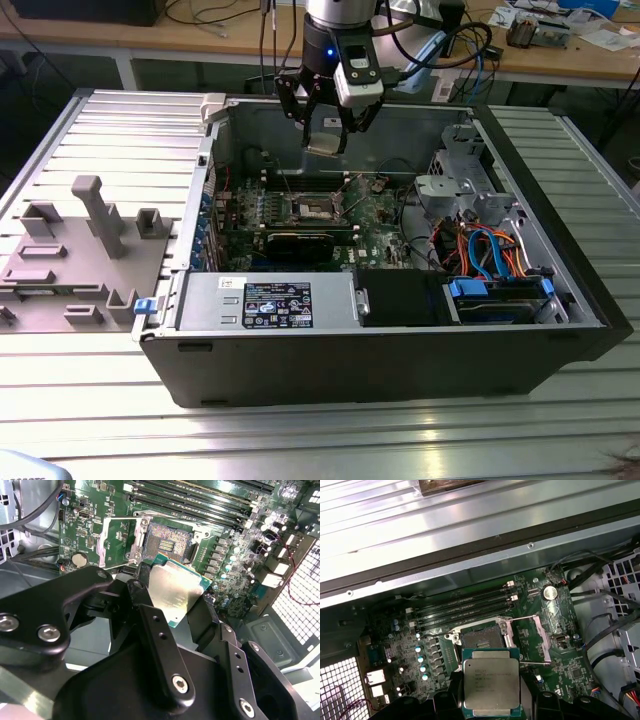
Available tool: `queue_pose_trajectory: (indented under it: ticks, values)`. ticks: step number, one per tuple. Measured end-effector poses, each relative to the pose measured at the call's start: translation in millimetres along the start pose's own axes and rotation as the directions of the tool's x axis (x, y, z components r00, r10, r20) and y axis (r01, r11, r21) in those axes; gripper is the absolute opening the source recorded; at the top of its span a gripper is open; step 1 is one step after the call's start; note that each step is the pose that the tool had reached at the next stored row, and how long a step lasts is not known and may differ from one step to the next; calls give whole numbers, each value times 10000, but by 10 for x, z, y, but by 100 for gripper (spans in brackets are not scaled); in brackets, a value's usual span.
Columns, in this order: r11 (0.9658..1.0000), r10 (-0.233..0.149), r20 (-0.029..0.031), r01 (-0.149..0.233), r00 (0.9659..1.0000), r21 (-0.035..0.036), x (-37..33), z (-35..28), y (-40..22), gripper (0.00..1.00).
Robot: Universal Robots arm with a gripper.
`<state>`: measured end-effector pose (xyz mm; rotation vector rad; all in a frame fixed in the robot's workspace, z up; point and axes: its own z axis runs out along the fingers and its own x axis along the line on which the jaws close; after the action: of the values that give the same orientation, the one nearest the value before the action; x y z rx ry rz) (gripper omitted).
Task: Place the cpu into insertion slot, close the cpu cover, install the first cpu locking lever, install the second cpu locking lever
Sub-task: 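Place the cpu into insertion slot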
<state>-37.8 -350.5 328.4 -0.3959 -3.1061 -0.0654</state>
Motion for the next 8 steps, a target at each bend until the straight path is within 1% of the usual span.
queue_pose_trajectory:
  ticks: [8]
  values:
    - [10000,84,3,-84,10000,-1,0,1,0,55]
